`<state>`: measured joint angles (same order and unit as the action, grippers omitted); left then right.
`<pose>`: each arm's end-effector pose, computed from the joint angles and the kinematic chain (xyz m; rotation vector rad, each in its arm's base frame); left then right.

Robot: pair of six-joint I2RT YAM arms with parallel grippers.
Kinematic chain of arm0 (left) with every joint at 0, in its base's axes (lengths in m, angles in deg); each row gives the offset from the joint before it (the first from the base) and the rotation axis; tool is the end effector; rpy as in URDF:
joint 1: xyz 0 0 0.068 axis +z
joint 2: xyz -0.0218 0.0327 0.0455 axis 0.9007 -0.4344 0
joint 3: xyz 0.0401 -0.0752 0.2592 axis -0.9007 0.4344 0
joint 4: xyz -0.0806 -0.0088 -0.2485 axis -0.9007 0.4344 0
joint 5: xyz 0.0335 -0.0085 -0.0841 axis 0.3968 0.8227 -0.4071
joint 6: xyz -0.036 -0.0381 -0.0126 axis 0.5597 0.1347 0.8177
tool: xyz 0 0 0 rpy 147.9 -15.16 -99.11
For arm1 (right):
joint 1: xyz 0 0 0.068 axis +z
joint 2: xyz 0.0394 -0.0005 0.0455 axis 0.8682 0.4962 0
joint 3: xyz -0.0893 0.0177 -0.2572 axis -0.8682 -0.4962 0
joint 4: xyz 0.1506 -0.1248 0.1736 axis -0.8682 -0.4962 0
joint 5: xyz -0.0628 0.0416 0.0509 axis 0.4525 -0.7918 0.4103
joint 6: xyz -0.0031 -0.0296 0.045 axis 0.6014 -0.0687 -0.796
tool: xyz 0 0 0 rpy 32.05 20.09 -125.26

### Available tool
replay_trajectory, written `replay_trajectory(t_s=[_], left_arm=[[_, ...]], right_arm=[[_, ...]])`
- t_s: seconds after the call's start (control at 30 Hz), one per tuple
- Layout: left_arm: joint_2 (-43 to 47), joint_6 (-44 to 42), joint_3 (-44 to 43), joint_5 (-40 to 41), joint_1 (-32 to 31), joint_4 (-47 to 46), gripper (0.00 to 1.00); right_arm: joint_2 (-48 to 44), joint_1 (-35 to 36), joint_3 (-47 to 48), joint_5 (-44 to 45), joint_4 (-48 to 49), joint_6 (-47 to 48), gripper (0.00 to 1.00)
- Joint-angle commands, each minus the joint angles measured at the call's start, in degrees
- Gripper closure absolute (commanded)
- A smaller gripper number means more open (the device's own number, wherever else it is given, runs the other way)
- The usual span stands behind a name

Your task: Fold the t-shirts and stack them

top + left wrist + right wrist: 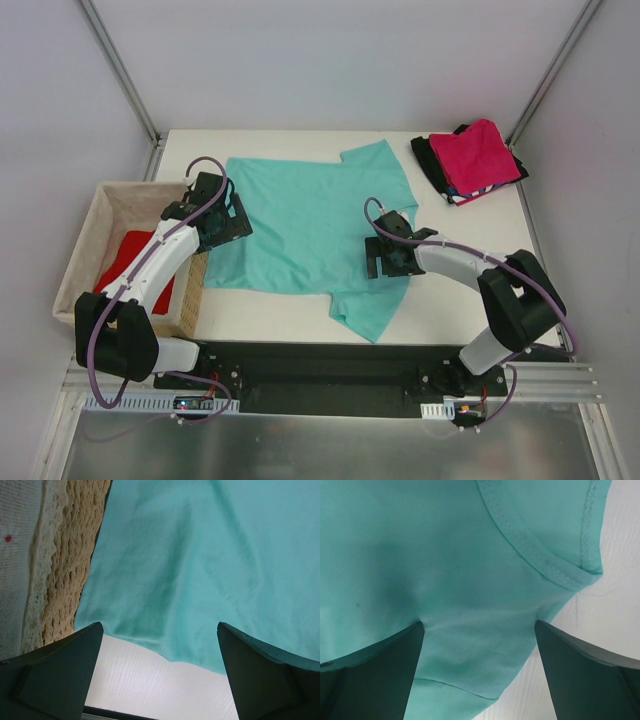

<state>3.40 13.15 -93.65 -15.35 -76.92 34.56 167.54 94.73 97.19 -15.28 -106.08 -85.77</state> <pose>0.2689 -0.0534 0.2719 -0.4748 2.4029 -0.0975 0.2508 0.1620 0.1674 -0.5078 2.5547 -0.0598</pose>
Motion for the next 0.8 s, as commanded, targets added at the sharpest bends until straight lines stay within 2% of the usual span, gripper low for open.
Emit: replay_trajectory(t_s=[0.0,0.37,0.77], left_arm=[[0.1,0.5,0.0,2.4,0.5,2.3,0.01],[0.4,0.8,0.3,2.7,0.5,2.3,0.01],[0.4,1.0,0.6,2.3,0.5,2.4,0.01]], right_arm=[[2.2,0.9,0.1,0.1,0.4,-2.2,0.01],[1.2,0.9,-1.9,5.0,-4.2,-6.5,0.02],[-8.5,-0.1,-5.9,8.0,-9.2,-10.4,0.02]])
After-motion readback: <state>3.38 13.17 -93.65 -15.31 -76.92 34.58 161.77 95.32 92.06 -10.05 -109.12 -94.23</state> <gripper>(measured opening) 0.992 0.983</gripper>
